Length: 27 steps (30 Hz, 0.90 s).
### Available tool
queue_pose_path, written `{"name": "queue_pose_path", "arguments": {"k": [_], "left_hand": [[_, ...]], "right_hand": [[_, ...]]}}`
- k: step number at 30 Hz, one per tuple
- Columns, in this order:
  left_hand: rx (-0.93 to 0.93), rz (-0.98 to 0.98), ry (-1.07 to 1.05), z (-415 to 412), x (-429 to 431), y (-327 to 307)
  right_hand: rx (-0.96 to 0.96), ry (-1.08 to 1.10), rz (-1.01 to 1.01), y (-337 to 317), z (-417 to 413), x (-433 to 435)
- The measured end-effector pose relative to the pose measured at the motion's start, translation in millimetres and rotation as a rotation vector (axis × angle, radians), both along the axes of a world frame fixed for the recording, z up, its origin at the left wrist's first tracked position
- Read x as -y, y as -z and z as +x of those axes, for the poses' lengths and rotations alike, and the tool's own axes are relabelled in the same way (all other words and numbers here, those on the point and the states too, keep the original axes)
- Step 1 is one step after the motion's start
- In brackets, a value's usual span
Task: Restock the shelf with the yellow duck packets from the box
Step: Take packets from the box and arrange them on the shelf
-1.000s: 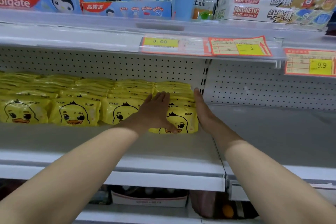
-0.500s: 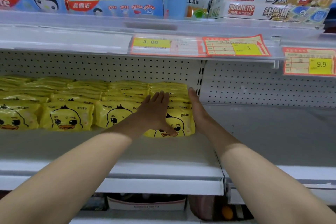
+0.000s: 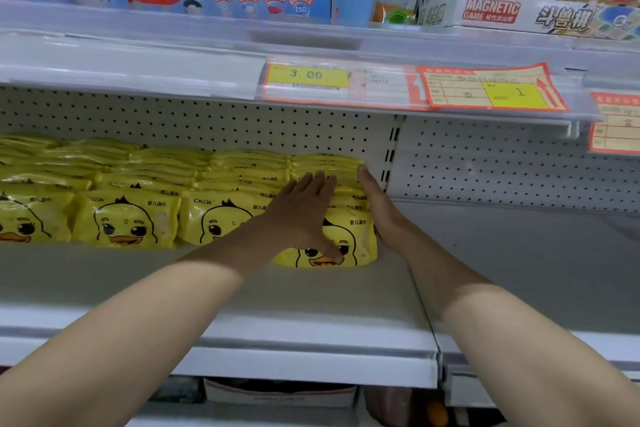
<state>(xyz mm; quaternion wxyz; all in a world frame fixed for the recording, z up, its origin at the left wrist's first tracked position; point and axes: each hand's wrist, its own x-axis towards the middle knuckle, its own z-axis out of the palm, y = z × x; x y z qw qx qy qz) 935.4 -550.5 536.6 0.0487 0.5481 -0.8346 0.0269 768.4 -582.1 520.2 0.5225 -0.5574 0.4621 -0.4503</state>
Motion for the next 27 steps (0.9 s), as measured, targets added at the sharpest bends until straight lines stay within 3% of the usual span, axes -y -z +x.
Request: {"name": "queue_pose_path", "arguments": {"k": [6, 12, 16, 27], "left_hand": [[-0.071, 0.120, 0.027, -3, 3, -9], [-0.209, 0.210, -0.054, -3, 17, -19], [-0.135, 0.161, -0.070, -4, 18, -9], [-0.111, 0.140, -0.057, -5, 15, -11]], "right_hand": [[-0.051, 0.052, 0.010, -6, -11, 4], [0.109, 0.040, 0.053, -9, -13, 9], [0.170, 0.097, 0.081, -6, -6, 16], [0.062, 0.037, 0.071, -15, -7, 25]]}}
